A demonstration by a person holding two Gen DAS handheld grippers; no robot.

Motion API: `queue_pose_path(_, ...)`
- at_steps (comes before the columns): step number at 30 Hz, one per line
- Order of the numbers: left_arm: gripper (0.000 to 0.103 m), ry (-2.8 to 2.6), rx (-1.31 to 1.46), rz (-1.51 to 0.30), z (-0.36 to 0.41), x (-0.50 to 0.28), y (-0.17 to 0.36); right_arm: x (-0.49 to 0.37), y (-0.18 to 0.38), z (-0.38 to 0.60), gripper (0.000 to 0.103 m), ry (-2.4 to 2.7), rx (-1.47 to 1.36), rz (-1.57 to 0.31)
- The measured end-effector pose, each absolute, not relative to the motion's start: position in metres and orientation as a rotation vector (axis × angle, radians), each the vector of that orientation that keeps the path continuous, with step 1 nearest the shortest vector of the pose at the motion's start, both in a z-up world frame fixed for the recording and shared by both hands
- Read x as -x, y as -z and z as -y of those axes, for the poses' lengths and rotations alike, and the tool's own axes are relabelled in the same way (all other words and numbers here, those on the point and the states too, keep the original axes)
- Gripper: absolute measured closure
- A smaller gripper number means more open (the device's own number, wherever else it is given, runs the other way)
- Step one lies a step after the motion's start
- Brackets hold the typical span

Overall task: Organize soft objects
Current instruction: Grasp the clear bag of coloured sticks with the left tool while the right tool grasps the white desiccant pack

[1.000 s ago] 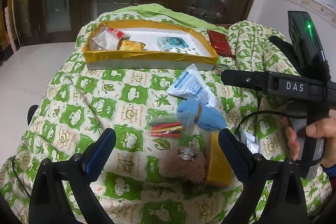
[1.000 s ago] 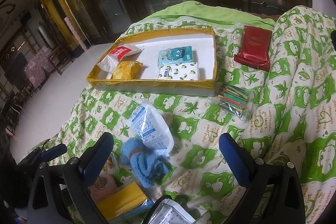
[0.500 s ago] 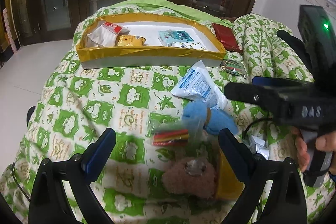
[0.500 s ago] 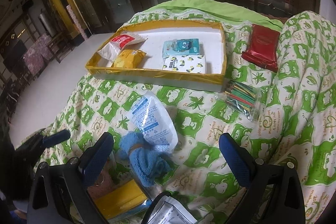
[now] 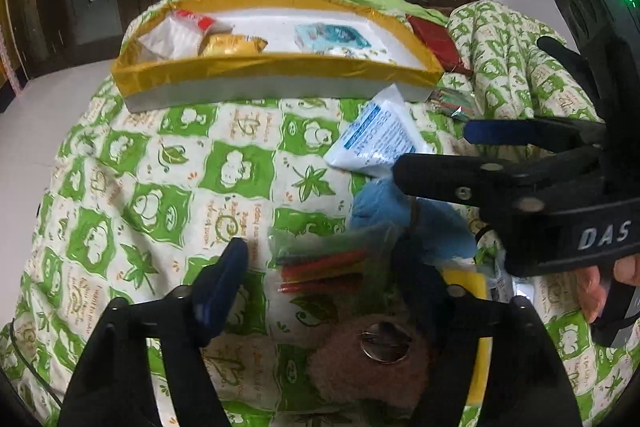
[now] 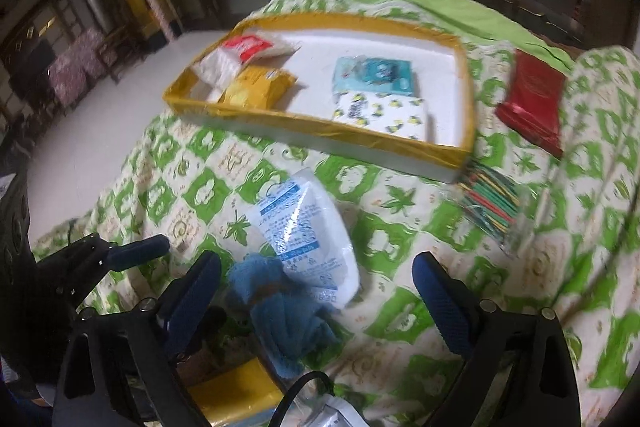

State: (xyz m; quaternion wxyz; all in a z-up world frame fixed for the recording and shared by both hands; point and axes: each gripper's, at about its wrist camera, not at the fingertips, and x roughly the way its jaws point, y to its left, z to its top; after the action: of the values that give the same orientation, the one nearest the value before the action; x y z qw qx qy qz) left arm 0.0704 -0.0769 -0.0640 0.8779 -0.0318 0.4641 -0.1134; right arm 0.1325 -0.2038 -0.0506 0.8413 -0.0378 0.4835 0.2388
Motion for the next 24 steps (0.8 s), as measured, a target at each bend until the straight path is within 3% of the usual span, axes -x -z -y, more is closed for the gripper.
queue_pose_path(5,0.044,0.239,0.071,-0.981,0.077,-0.075,0.069,-0.145,0.061,0.187,0.015,-0.506,0.149,-1.053)
queue_pose_path(7,0.052,0.233,0.069,-0.989,0.076,-0.076,0.072,-0.149,0.066,0.182,0.022,-0.499,0.172,-1.061)
queue_pose_path(10,0.055,0.231,0.084,-0.987,0.074,-0.076,0.073,-0.152,0.073,0.182,0.038,-0.506,0.151,-1.084)
queue_pose_path(15,0.064,0.226,0.121,-0.981,0.067,-0.076,0.073,-0.147,0.07,0.186,0.045,-0.494,0.136,-1.043)
queue_pose_path(18,0.065,0.228,0.13,-0.97,0.066,-0.074,0.07,-0.148,0.066,0.19,0.05,-0.489,0.114,-1.029)
queue_pose_path(20,0.065,0.231,0.135,-0.962,0.065,-0.073,0.068,-0.149,0.063,0.196,0.062,-0.487,0.08,-1.026)
queue_pose_path(24,0.065,0.231,0.157,-0.946,0.061,-0.071,0.064,-0.154,0.059,0.209,0.063,-0.476,0.001,-1.029)
